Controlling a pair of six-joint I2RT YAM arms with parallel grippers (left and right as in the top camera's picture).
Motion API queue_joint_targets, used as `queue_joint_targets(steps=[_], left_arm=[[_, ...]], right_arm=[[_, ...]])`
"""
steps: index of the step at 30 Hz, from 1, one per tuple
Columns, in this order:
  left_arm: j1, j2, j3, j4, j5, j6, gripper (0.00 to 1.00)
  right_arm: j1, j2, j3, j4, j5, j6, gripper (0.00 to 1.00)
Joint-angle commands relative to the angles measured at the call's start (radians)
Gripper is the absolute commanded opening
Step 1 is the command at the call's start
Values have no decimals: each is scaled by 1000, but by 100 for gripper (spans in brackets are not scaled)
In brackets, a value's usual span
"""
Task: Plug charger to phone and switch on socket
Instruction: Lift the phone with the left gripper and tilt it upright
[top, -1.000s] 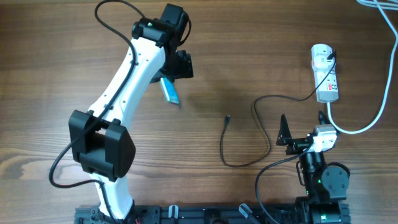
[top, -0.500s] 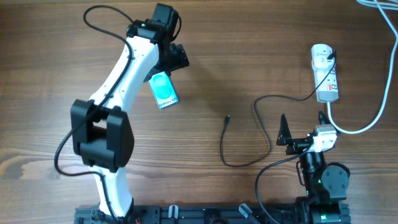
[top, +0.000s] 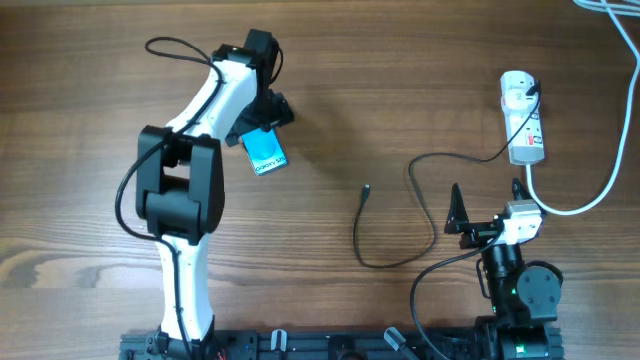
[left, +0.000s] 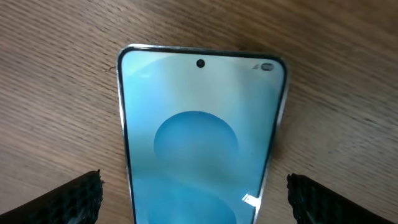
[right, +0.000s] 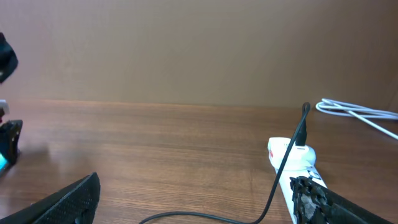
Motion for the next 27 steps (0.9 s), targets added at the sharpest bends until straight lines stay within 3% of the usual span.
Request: queue_joint_targets(steps=[1, 17, 19, 22, 27], left_arm=[[-1, 20, -6, 3, -10, -19, 100], [17, 22, -74, 40, -17, -17, 97], [17, 22, -74, 32, -13, -16, 100], [23, 22, -74, 39, 95, 71, 100], [35, 22, -87, 29, 95, 85, 100]], right_arm=[[5, -5, -2, 3, 7, 13, 100], [5, -5, -2, 3, 7, 13, 100], [5, -5, -2, 3, 7, 13, 100], [5, -5, -2, 3, 7, 13, 100], [5, -5, -2, 3, 7, 13, 100]])
